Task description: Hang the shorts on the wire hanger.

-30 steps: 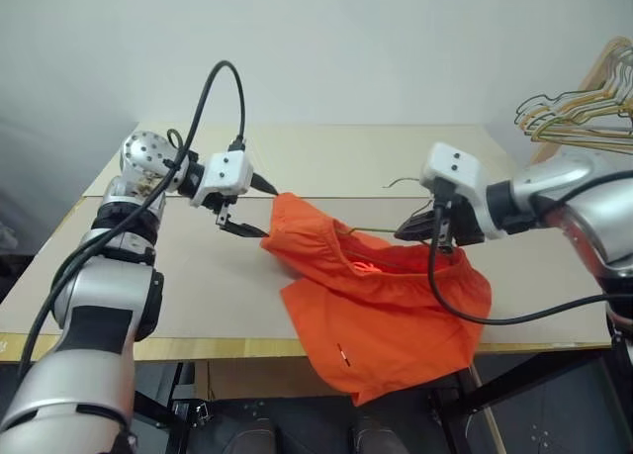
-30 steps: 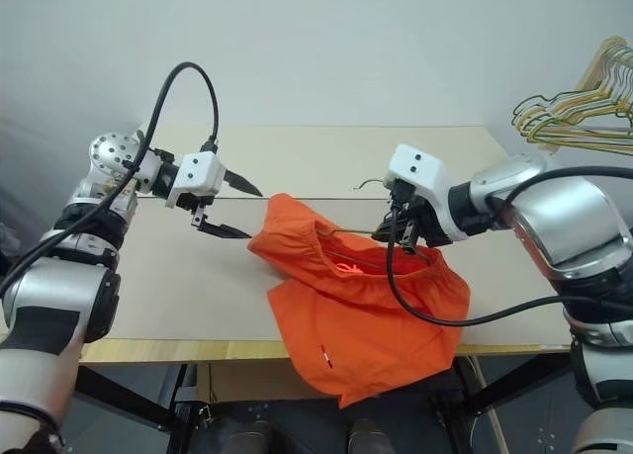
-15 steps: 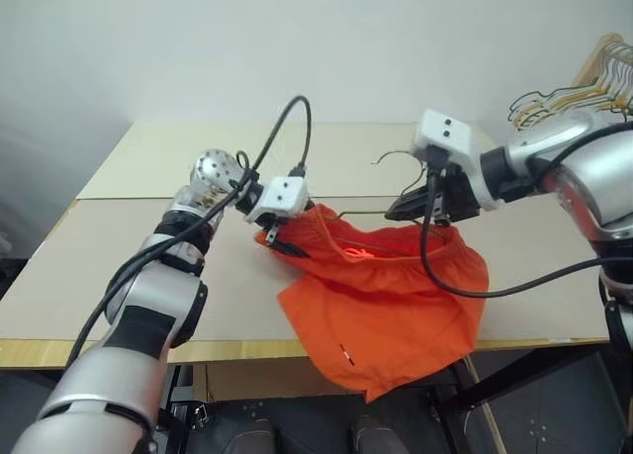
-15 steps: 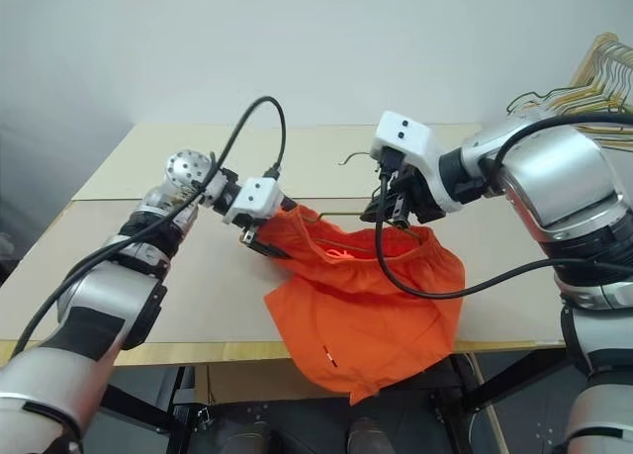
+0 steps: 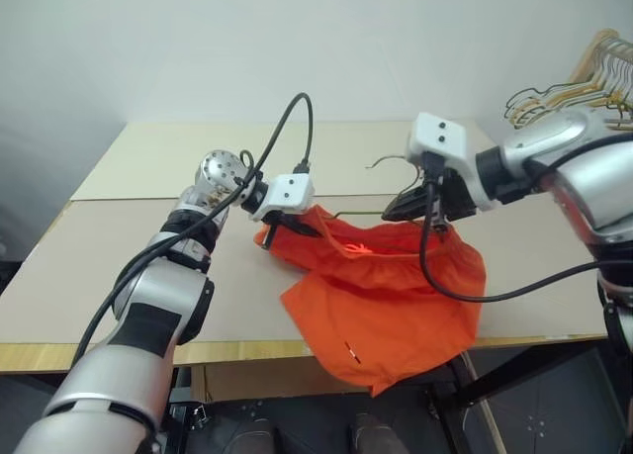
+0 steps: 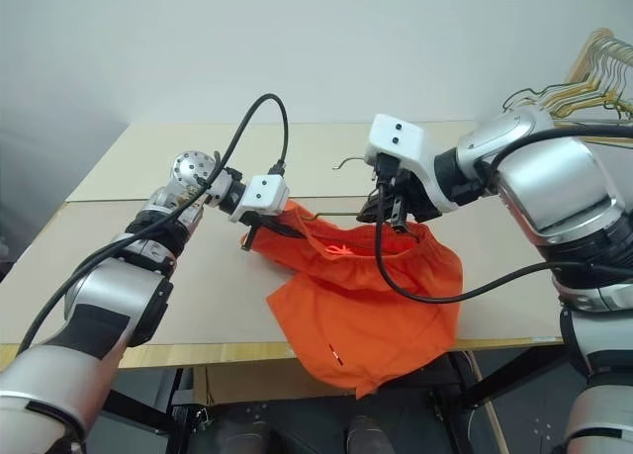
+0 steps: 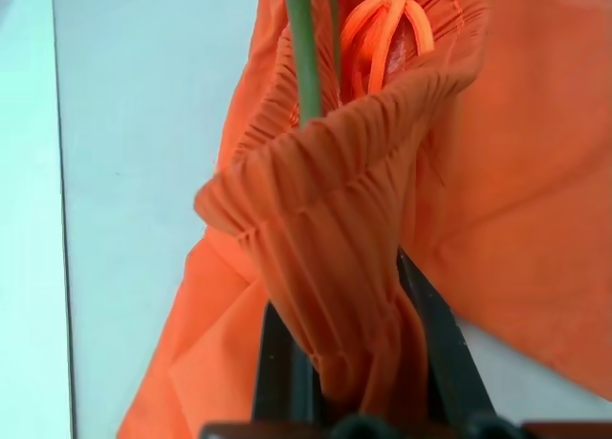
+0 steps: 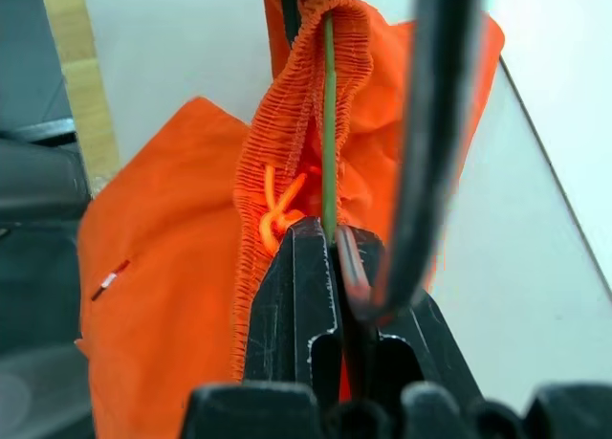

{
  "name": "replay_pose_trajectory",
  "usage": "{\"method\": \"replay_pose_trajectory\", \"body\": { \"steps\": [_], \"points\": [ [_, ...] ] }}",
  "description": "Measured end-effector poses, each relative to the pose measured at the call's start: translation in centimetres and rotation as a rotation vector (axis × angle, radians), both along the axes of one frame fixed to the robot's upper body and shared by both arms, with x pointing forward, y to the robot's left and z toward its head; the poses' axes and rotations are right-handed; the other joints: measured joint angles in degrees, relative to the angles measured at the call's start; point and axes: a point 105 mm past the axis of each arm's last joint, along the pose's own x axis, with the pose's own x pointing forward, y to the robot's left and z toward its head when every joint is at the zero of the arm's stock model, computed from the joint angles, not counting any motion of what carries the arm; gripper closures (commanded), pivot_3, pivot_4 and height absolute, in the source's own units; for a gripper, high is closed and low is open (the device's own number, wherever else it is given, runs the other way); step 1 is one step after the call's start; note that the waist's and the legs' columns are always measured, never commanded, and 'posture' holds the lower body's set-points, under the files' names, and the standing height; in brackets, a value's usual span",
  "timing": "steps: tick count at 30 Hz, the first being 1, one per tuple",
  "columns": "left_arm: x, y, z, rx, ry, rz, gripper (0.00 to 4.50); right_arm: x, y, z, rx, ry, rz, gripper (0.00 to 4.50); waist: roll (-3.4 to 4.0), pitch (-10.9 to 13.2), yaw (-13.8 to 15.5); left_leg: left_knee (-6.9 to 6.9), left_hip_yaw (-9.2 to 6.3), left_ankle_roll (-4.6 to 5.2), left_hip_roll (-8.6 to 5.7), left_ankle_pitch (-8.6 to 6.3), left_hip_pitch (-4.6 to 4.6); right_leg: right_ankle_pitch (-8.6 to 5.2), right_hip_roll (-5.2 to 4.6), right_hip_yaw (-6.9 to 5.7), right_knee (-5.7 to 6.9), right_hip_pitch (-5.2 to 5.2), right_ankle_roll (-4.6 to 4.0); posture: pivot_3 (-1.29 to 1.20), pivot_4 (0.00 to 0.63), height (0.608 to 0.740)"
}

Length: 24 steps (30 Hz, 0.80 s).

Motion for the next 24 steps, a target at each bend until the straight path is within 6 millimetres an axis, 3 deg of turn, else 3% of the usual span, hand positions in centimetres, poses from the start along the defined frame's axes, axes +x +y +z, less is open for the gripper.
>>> {"method": "replay_pose_trajectory", "body": {
  "steps": [3,6,11,14,18,21,24],
  "points": [
    [0.3,0.0,0.1,-0.016,-0.012,0.027,4.50,0.2,-0.5,-0.3,-0.016,-0.028,-0.015,2.99,0.00,0.0,0.1,0.01,0.00,0.00,0.00,0.00,0.00,-0.01,0.00,0.00,0.04,-0.01,-0.01,-0.04,0.000,0.740],
    [0.4,0.2,0.2,-0.025,-0.008,0.040,4.50,-0.2,-2.4,-0.3,-0.017,-0.041,-0.070,1.94,0.01,0.0,0.3,0.03,0.01,0.00,-0.01,0.00,-0.06,-0.02,-0.02,0.01,0.02,-0.05,0.00,-0.04,0.000,0.740],
    [0.6,0.5,0.3,-0.036,0.006,0.065,4.50,-2.0,-5.6,2.0,0.030,-0.127,-0.165,0.11,0.01,0.0,0.2,-0.02,0.00,0.00,0.00,0.00,-0.02,-0.04,-0.01,-0.01,0.00,-0.03,-0.02,-0.04,0.000,0.740],
    [0.7,0.8,0.3,-0.040,0.013,0.080,4.50,-3.5,-7.0,1.1,0.022,-0.097,-0.206,0.04,0.01,0.0,0.0,0.00,0.02,0.00,-0.01,0.00,0.08,-0.05,-0.01,0.03,0.06,0.04,-0.02,-0.04,0.000,0.740],
    [0.7,0.8,0.3,-0.041,0.018,0.081,4.50,-4.6,-8.5,-2.7,-0.090,-0.030,-0.250,0.04,0.01,0.0,-0.2,0.01,0.06,0.00,-0.01,0.00,0.13,-0.14,-0.01,0.07,0.07,0.05,0.08,-0.05,0.000,0.740],
    [0.7,0.8,0.3,-0.041,0.021,0.079,4.50,-3.6,-8.9,-4.5,-0.164,-0.070,-0.283,0.04,0.04,0.0,-0.4,-0.02,0.13,0.00,0.00,0.00,0.20,-0.16,0.00,0.12,0.09,0.04,0.04,-0.04,0.000,0.740],
    [0.6,0.7,0.3,-0.042,0.022,0.076,4.50,-2.2,-8.7,-5.9,-0.161,-0.069,-0.316,0.62,0.04,0.0,-0.5,-0.04,0.15,0.00,0.00,0.00,0.20,-0.13,0.00,0.13,0.08,0.05,-0.04,-0.04,0.000,0.740]
  ]
}}
